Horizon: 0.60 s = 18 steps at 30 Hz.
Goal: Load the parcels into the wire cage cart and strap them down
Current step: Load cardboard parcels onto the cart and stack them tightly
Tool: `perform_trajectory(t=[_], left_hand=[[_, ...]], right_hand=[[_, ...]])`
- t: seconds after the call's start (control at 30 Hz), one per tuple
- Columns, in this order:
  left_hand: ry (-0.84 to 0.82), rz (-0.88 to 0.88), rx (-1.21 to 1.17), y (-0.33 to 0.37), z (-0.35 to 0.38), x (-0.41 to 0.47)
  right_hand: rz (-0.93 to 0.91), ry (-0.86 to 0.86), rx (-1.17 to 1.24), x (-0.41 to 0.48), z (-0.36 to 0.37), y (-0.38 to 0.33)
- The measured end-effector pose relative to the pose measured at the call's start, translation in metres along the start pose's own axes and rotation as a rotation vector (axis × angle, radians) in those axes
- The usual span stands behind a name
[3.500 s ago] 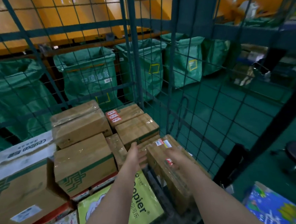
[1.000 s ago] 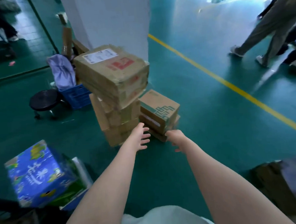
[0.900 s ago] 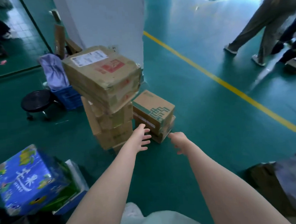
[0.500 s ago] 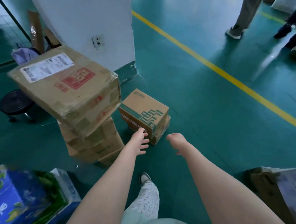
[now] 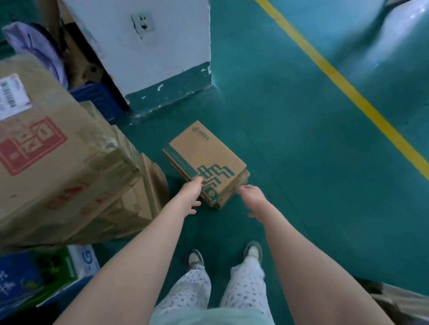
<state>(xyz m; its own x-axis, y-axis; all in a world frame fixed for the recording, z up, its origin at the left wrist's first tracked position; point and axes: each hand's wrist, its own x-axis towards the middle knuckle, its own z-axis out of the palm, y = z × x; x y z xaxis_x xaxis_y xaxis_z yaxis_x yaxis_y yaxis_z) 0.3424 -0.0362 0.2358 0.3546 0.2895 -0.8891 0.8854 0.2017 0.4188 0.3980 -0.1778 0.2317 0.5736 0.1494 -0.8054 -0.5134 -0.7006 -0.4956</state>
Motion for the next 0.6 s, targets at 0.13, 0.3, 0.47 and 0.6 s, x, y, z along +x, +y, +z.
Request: perform_trajectory(t=[0.13, 0.3, 0.47, 0.6], left_hand=[[0.098, -0.093, -0.098, 0.003, 0.012, 0.045], [0.21, -0.269, -0.267, 0.001, 0.055, 0.117], [0.285, -0.355, -0.439, -0.003, 0.082, 0.189], [0.324, -0.365, -0.537, -0.01, 0.096, 0.242]], right_hand=[[-0.031, -0.056, -0.085, 0.052, -0.019, -0.006], [-0.04, -0.114, -0.263, 0.155, -0.045, 0.005], [-0.042, -0.039, -0.296, 0.245, -0.055, 0.008], [-0.101, -0.048, -0.277, 0.301, -0.046, 0.008]])
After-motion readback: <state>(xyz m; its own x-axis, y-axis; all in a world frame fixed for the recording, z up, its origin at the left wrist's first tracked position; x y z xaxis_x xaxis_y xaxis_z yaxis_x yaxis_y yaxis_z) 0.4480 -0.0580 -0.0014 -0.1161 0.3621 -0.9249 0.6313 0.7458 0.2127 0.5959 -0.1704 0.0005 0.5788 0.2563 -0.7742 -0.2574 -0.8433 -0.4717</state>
